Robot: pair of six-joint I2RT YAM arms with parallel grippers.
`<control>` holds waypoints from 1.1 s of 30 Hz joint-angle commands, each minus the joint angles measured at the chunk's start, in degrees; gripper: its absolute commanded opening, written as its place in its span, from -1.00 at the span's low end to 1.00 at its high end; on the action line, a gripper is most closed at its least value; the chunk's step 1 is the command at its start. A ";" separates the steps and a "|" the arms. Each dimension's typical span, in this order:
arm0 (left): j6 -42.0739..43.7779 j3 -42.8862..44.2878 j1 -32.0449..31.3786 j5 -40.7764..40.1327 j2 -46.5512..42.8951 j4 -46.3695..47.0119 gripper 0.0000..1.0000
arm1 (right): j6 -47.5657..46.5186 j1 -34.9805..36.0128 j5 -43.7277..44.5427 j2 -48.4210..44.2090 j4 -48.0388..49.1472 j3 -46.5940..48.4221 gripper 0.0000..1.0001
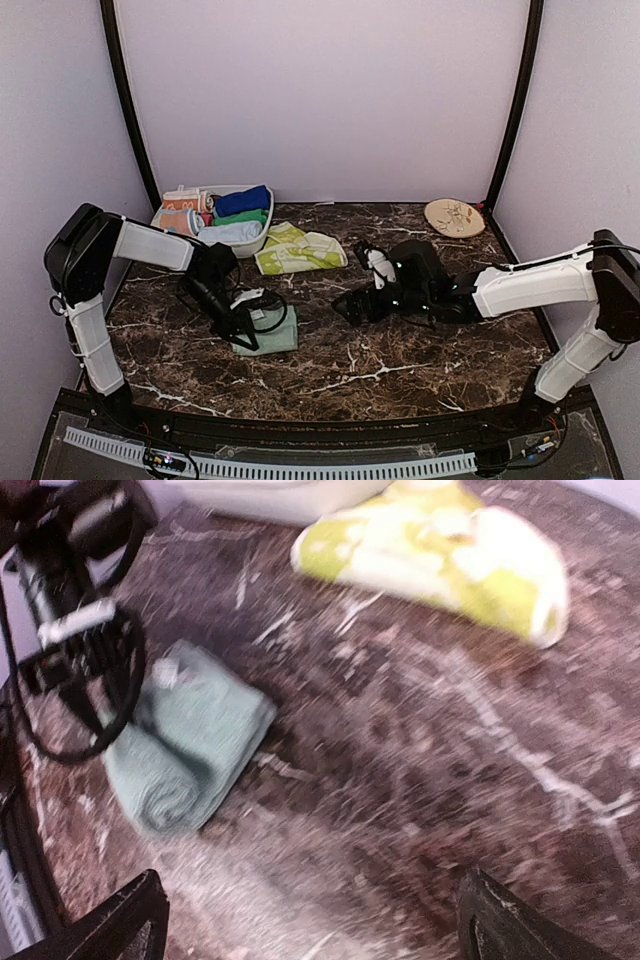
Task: Roll the towels
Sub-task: Roll the towel at the center of the board.
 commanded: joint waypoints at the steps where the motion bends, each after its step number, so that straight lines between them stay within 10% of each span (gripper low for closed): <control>1: 1.98 0.56 0.89 -0.77 3.71 -8.94 -0.98 | -5.08 -3.78 10.07 -2.25 8.74 -1.18 1.00; 6: 1.49 1.71 1.24 -0.98 5.43 -9.19 -0.97 | -42.22 12.45 15.58 0.10 16.63 -4.88 0.96; 16: 1.79 2.24 2.22 -2.34 6.42 -9.05 -0.97 | -68.26 25.54 24.06 19.94 21.93 5.95 0.47; 33: 3.78 2.26 2.22 -5.07 5.66 -9.16 -0.87 | -72.62 20.78 21.68 34.01 21.45 18.97 -0.09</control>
